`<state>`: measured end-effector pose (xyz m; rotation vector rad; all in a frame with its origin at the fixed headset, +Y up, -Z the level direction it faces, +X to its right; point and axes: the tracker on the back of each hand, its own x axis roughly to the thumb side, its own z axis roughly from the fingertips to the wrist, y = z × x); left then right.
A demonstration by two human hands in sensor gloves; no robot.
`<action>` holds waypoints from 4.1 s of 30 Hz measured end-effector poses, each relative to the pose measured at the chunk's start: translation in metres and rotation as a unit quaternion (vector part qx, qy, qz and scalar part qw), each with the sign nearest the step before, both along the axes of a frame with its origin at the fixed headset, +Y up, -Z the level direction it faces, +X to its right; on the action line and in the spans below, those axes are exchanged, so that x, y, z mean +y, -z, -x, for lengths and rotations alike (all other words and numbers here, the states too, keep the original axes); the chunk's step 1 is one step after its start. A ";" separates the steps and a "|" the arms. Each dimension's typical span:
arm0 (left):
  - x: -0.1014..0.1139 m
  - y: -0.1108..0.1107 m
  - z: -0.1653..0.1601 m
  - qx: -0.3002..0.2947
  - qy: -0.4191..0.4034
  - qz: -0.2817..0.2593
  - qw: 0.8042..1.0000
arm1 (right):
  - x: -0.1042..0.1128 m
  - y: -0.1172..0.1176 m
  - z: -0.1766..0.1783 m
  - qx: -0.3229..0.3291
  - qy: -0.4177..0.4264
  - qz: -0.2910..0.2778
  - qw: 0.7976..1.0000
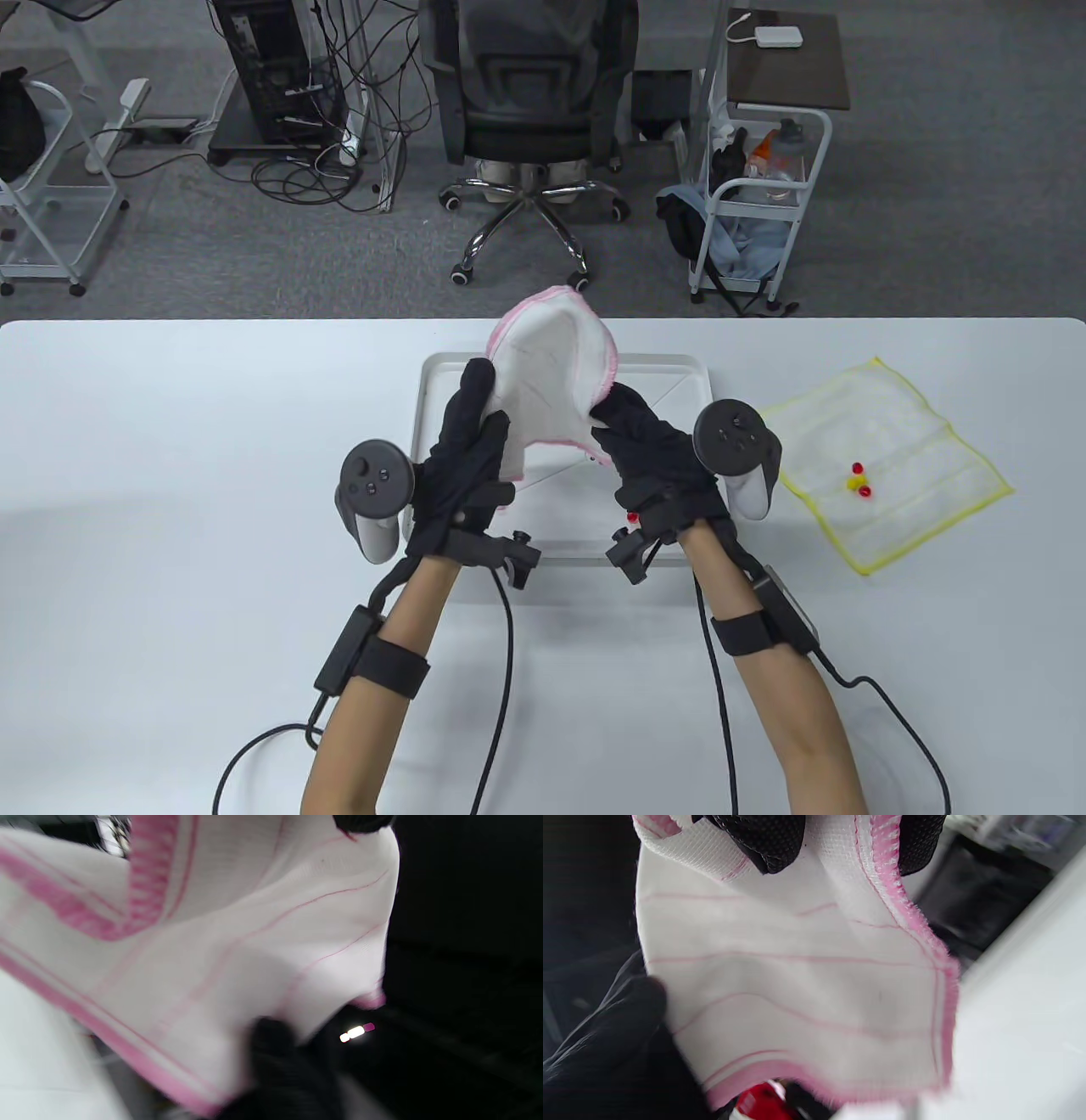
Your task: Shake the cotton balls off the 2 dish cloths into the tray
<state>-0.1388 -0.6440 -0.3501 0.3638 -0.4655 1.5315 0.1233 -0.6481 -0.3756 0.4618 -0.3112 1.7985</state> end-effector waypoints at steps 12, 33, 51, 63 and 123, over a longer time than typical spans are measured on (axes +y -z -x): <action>-0.015 0.011 0.026 0.109 0.099 0.064 0.987 | -0.007 0.005 0.007 0.027 -0.019 0.053 0.998; -0.111 -0.016 0.219 0.160 -0.361 0.297 0.870 | -0.017 -0.060 -0.076 -0.037 -0.179 0.033 0.983; -0.038 -0.065 0.102 0.132 0.327 0.182 0.918 | -0.043 -0.090 -0.089 -0.055 -0.325 0.050 0.943; -0.071 -0.104 0.014 0.122 0.659 0.097 0.735 | -0.087 -0.126 -0.112 -0.145 -0.566 0.159 0.796; -0.106 -0.099 0.003 0.043 0.736 0.161 0.656 | -0.145 -0.063 -0.202 -0.175 -0.524 0.435 0.711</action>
